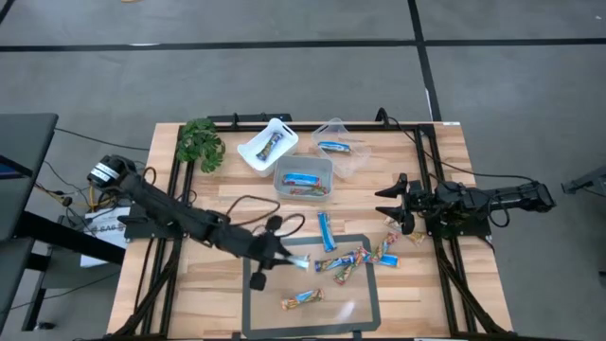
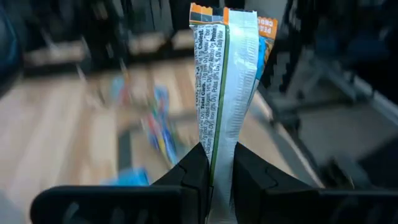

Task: Pick and place Granola Bars by type
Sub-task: Put the yellow granola bar into the transparent bin

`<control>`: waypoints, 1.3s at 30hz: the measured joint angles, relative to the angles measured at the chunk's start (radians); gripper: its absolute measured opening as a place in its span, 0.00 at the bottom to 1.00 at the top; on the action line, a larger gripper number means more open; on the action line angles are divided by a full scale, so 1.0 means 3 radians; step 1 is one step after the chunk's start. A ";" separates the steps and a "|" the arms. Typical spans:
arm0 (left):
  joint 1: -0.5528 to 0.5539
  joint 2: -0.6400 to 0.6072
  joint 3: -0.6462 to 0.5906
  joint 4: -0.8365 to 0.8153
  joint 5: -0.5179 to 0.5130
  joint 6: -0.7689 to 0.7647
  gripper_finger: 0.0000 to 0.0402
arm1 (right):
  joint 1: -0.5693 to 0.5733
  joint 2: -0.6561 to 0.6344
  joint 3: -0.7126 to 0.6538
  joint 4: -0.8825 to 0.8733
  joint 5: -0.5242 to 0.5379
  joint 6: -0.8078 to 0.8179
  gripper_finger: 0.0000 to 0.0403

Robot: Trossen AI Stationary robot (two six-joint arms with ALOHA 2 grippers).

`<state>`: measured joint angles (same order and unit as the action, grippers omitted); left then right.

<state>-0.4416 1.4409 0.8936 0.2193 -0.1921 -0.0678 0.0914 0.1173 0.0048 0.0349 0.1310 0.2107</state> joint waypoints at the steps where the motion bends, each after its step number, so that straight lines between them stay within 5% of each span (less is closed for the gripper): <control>1: 0.0027 -0.0006 0.0000 0.0132 0.0000 0.0072 0.11 | 0.0001 0.0000 0.0000 0.0000 0.0000 0.0000 0.59; 12: 0.0352 -0.0010 0.0001 0.0645 -0.0097 0.0554 0.11 | 0.0000 0.0000 0.0000 0.0000 0.0000 -0.0001 0.59; 29: 0.1998 -0.0009 0.0001 0.1050 0.0100 0.0903 0.11 | 0.0001 0.0000 0.0000 0.0000 0.0000 0.0000 0.59; 39: 0.2424 -0.0009 0.0001 0.1136 0.0247 0.0903 0.11 | 0.0000 0.0000 0.0001 0.0000 0.0000 -0.0001 0.59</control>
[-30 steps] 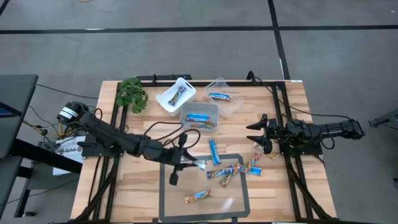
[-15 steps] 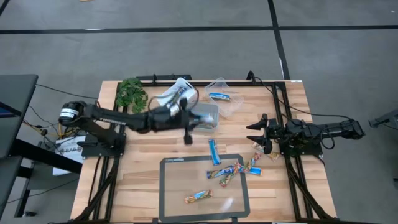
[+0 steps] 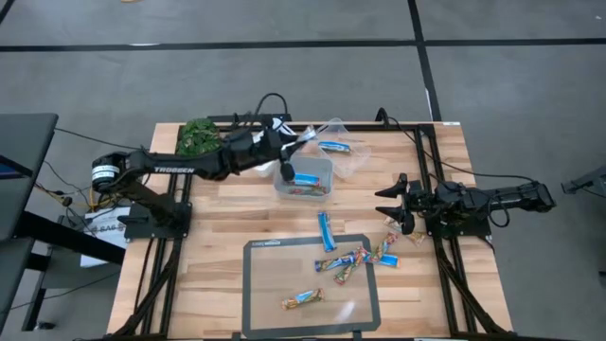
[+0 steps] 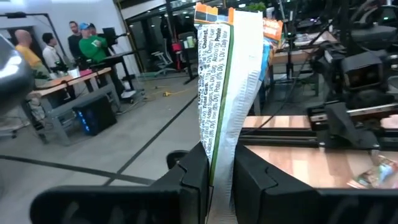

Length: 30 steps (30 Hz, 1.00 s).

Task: Pick and place Granola Bars by type
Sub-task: Put the yellow granola bar into the transparent bin

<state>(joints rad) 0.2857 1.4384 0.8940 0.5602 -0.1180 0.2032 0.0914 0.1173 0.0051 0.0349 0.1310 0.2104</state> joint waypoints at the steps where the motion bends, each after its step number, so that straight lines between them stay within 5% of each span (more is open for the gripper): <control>1: 0.0027 0.0000 0.0000 -0.0002 0.0006 0.0002 0.11 | 0.0000 0.0000 -0.0001 0.0000 0.0000 0.0000 0.59; 8: 0.0219 0.0176 0.0584 -0.0915 0.0175 0.0325 0.11 | 0.0001 0.0001 0.0000 0.0000 0.0000 0.0000 0.59; 17: 0.0325 0.0989 0.1728 -0.2000 0.0194 0.1272 0.11 | 0.0001 0.0001 0.0000 0.0001 -0.0001 0.0000 0.59; 30: 0.0385 0.1913 0.2527 -0.2460 0.0171 0.2613 0.11 | 0.0001 0.0000 -0.0001 0.0001 -0.0001 0.0001 0.59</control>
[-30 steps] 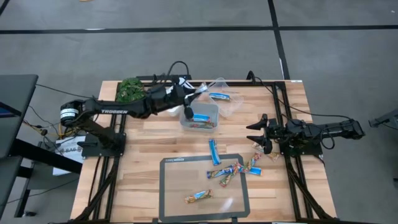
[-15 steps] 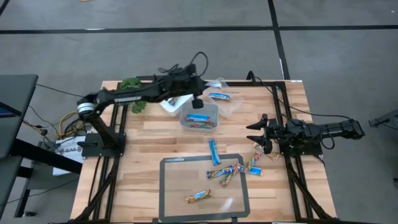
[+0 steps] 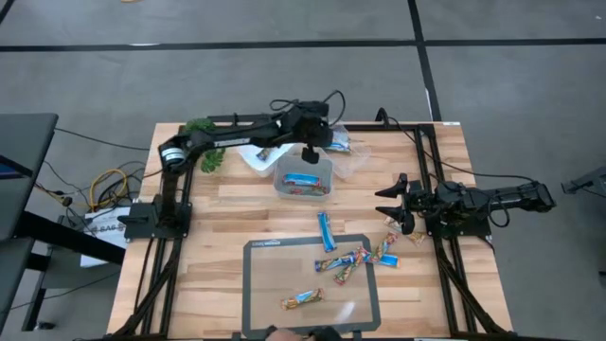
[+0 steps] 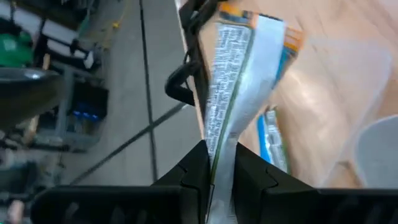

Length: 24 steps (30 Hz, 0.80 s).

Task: Pick and place Granola Bars by type
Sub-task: Put the yellow granola bar into the transparent bin

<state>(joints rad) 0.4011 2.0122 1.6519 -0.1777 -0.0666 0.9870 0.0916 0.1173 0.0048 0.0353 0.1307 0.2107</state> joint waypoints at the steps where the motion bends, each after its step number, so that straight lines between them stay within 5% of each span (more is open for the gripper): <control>1: 0.0000 0.0050 0.0026 -0.0027 0.0000 0.0104 0.11 | -0.0001 0.0001 0.0001 0.0000 0.0002 0.0000 0.59; 8: 0.0000 0.0312 0.0186 -0.0164 -0.0050 0.0612 0.11 | 0.0000 0.0000 0.0001 0.0000 0.0000 -0.0001 0.59; 16: 0.0001 0.0348 0.0212 -0.0197 -0.0067 0.0633 0.12 | 0.0000 0.0001 0.0000 0.0000 0.0001 0.0000 0.59; 24: 0.0001 0.0347 0.0212 -0.0177 -0.0019 0.0492 0.26 | 0.0000 0.0001 0.0001 0.0000 0.0001 0.0000 0.59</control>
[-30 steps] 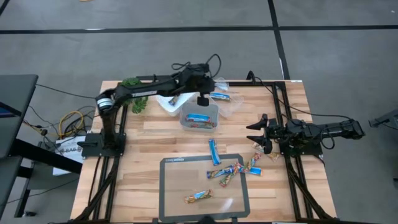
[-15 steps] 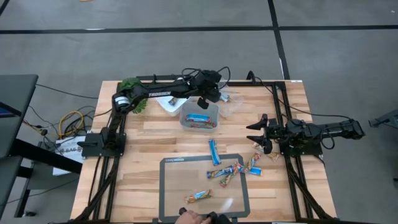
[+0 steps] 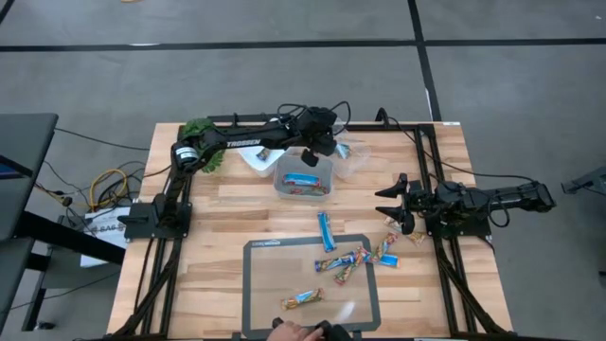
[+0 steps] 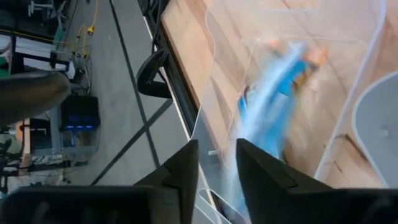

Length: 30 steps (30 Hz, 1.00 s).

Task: Pick and place Granola Bars by type
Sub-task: Put the yellow granola bar into the transparent bin

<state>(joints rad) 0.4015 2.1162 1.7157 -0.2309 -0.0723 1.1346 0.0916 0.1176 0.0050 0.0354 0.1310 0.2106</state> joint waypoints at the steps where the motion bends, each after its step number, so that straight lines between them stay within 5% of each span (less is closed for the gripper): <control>1: -0.0001 0.0000 0.0000 0.0007 0.0002 -0.0029 0.29 | 0.0000 0.0000 -0.0001 0.0000 0.0000 0.0000 0.59; 11: -0.0001 -0.0006 0.0000 0.0062 -0.0024 -0.0214 0.40 | -0.0001 -0.0001 0.0000 0.0000 0.0000 0.0000 0.59; 23: -0.0139 -0.0369 -0.0024 0.0055 0.0792 -0.1238 0.40 | 0.0001 -0.0001 -0.0001 0.0000 0.0000 0.0000 0.59; 30: -0.0330 -0.0863 -0.0997 0.1112 0.0751 -0.1466 0.40 | 0.0000 0.0000 0.0000 0.0000 0.0000 -0.0001 0.59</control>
<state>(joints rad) 0.3025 1.8573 1.4165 0.1026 0.1530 0.6949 0.0917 0.1176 0.0048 0.0353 0.1310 0.2104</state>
